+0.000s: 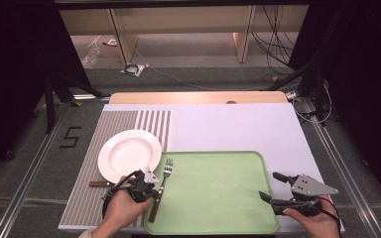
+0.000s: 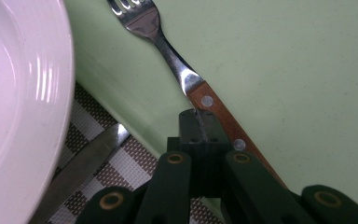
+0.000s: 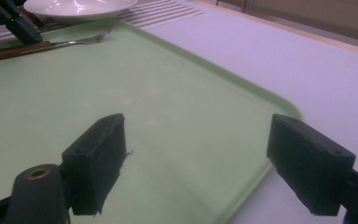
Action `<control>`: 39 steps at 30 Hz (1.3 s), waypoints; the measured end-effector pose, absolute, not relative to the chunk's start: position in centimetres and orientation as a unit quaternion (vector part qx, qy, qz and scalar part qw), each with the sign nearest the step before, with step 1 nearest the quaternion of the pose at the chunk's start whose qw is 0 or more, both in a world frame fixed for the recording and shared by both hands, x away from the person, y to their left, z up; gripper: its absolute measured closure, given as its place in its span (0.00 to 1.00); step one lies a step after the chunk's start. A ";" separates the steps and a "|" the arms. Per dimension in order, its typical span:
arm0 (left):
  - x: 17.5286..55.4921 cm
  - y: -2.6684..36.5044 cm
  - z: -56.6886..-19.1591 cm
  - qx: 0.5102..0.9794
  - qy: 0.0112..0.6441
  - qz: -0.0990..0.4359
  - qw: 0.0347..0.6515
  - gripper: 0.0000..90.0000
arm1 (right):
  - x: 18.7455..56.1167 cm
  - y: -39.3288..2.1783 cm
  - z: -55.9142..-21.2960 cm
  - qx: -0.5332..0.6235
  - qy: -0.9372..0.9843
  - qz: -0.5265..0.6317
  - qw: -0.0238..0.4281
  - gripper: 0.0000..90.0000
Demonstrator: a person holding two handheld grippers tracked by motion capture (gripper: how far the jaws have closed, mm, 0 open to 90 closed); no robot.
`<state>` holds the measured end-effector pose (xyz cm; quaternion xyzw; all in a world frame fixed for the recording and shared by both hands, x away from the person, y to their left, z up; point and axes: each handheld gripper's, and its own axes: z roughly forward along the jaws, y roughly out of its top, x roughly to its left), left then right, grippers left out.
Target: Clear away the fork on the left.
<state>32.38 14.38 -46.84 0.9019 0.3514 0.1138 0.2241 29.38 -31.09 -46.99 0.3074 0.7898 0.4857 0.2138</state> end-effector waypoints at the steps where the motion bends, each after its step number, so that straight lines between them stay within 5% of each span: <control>1: 32.3 14.3 -46.8 0.902 0.350 0.115 0.223 1.00 | 29.4 -31.1 -47.0 0.307 0.790 0.486 0.214 0.23; 31: 32.3 14.5 -46.2 0.886 0.349 0.135 0.275 0.96 | 29.4 -31.1 -47.0 0.307 0.789 0.488 0.215 0.23; 39: 32.6 15.2 -45.6 0.854 0.347 0.166 0.350 0.76 | 29.4 -31.1 -47.0 0.307 0.789 0.487 0.215 0.23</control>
